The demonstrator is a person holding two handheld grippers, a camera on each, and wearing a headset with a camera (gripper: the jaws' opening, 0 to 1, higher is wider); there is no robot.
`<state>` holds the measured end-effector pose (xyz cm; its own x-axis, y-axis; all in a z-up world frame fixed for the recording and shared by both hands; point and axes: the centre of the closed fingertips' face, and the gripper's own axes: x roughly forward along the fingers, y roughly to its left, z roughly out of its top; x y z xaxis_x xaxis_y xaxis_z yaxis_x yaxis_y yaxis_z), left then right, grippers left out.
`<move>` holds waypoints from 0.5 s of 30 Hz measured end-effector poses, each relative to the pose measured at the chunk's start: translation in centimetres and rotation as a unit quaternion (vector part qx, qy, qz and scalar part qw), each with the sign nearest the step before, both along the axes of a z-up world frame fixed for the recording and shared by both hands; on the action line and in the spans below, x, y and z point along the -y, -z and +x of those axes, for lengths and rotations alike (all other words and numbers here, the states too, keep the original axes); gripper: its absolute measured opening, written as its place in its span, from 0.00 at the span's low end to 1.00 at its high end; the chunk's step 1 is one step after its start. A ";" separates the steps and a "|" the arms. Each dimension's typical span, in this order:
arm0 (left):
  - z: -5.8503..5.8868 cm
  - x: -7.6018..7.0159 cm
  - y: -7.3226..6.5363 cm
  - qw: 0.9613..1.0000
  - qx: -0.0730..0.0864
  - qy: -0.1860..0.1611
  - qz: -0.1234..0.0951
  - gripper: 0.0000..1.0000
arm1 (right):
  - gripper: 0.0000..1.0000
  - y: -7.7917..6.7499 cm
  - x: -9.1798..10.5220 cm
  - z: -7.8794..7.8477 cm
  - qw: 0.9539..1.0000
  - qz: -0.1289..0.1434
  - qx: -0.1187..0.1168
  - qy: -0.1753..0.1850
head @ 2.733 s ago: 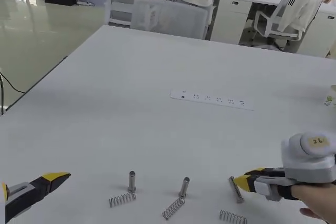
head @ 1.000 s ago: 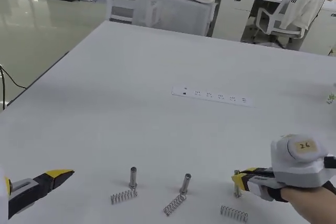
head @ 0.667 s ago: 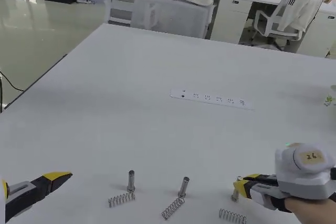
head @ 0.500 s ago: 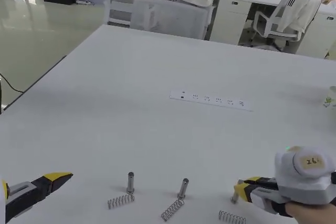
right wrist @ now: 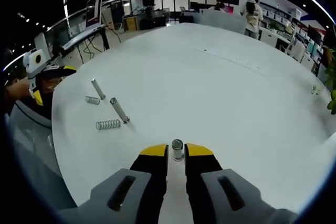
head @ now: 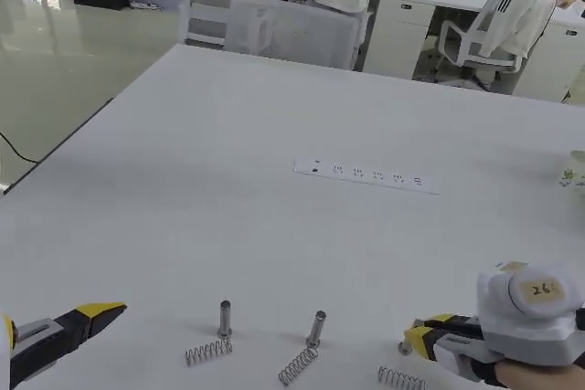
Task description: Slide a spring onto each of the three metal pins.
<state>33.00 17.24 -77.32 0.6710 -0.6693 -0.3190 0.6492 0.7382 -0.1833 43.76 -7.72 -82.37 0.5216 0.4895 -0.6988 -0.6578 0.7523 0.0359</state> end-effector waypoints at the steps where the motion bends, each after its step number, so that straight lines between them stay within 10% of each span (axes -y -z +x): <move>1: 0.0 0.0 0.0 1.000 -0.001 0.000 0.000 0.92 | 0.16 0.0 0.0 0.1 1.000 0.002 0.001 0.004; 15: -0.1 -0.3 0.0 1.000 0.000 -0.003 0.000 0.92 | 0.23 -1.2 0.3 0.1 1.000 0.005 0.018 -0.001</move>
